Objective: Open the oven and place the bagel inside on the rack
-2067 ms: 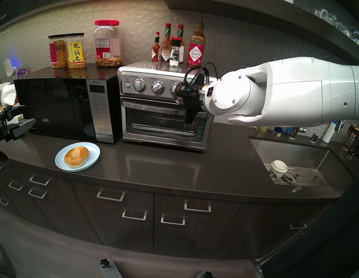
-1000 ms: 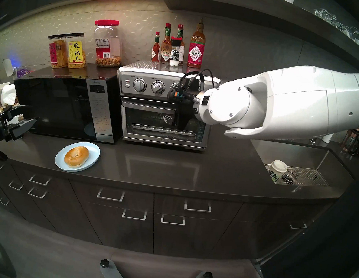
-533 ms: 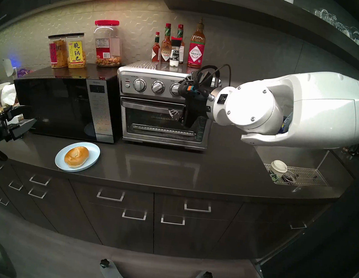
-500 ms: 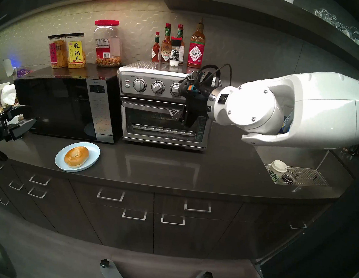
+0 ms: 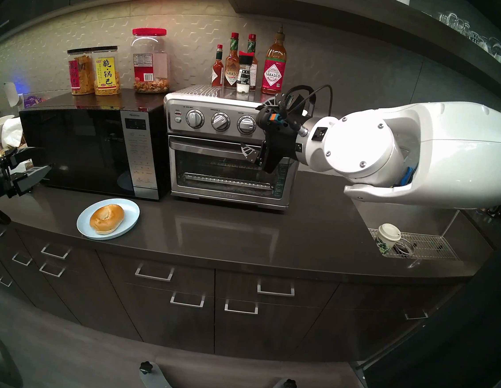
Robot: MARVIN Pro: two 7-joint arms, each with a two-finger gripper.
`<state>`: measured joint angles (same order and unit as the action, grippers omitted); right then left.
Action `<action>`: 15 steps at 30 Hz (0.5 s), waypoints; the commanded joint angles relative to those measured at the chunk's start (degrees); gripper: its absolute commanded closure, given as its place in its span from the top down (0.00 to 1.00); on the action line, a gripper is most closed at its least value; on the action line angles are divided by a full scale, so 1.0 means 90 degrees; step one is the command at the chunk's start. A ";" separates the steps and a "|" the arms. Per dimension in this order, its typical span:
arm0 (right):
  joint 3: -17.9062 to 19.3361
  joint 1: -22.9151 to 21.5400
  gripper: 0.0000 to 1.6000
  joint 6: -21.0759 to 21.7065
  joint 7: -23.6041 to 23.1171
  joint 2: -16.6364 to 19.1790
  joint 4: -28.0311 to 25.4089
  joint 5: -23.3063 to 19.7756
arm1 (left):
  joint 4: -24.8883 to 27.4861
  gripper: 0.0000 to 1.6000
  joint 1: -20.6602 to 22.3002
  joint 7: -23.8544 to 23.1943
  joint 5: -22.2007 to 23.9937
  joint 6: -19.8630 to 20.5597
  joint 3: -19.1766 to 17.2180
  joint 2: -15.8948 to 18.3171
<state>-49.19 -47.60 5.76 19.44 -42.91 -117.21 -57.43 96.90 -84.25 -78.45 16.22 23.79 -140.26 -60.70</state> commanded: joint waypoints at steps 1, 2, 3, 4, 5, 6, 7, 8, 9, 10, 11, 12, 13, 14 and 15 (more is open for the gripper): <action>0.0088 -0.0127 1.00 0.0019 0.0058 0.0070 0.0035 -0.0018 | 0.0076 1.00 0.0035 -0.0010 0.0025 -0.0010 -0.0023 0.0021; 0.0103 -0.0111 1.00 0.0036 0.0148 0.0075 0.0005 -0.0019 | 0.0076 1.00 0.0035 -0.0010 0.0025 -0.0010 -0.0023 0.0021; 0.0043 -0.0236 1.00 0.0033 -0.0176 0.0044 0.0018 0.0073 | 0.0076 1.00 0.0035 -0.0010 0.0025 -0.0010 -0.0023 0.0021; 0.0012 -0.0311 1.00 0.0089 -0.0314 0.0030 0.0000 0.0091 | 0.0075 1.00 0.0035 -0.0010 0.0025 -0.0011 -0.0022 0.0021; -0.0040 -0.0419 1.00 0.0201 -0.0415 0.0000 -0.0049 0.0180 | 0.0075 1.00 0.0035 -0.0011 0.0025 -0.0011 -0.0022 0.0022; -0.0078 -0.0518 1.00 0.0246 -0.0703 -0.0021 -0.0044 0.0157 | 0.0074 1.00 0.0035 -0.0011 0.0025 -0.0011 -0.0022 0.0022; -0.0195 -0.0646 1.00 0.0311 -0.0703 -0.0094 -0.0114 0.0121 | 0.0073 1.00 0.0036 -0.0011 0.0024 -0.0011 -0.0022 0.0022; -0.0269 -0.0725 1.00 0.0381 -0.0808 -0.0153 -0.0111 0.0227 | 0.0072 1.00 0.0036 -0.0011 0.0024 -0.0011 -0.0021 0.0022; -0.0309 -0.0743 1.00 0.0404 -0.0882 -0.0196 -0.0141 0.0093 | 0.0071 1.00 0.0036 -0.0012 0.0024 -0.0011 -0.0021 0.0023; -0.0355 -0.0860 1.00 0.0460 -0.1083 -0.0201 -0.0141 0.0199 | 0.0072 1.00 0.0036 -0.0012 0.0023 -0.0011 -0.0021 0.0023; -0.0392 -0.0883 1.00 0.0533 -0.1181 -0.0308 -0.0108 0.0301 | 0.0070 1.00 0.0037 -0.0012 0.0023 -0.0011 -0.0020 0.0024; -0.0435 -0.0968 1.00 0.0477 -0.1353 -0.0304 -0.0101 0.0240 | 0.0070 1.00 0.0037 -0.0012 0.0023 -0.0011 -0.0021 0.0023; -0.0420 -0.0999 1.00 0.0526 -0.1468 -0.0297 -0.0091 0.0392 | 0.0071 1.00 0.0037 -0.0012 0.0023 -0.0011 -0.0021 0.0023; -0.0477 -0.1091 1.00 0.0470 -0.1641 -0.0361 -0.0059 0.0369 | 0.0070 1.00 0.0037 -0.0012 0.0022 -0.0011 -0.0021 0.0023; -0.0462 -0.1108 1.00 0.0448 -0.1742 -0.0357 -0.0034 0.0419 | 0.0070 1.00 0.0037 -0.0013 0.0022 -0.0011 -0.0021 0.0023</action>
<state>-52.94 -51.66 9.63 9.66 -44.31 -118.64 -55.35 96.90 -84.24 -78.46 16.20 23.79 -140.27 -60.71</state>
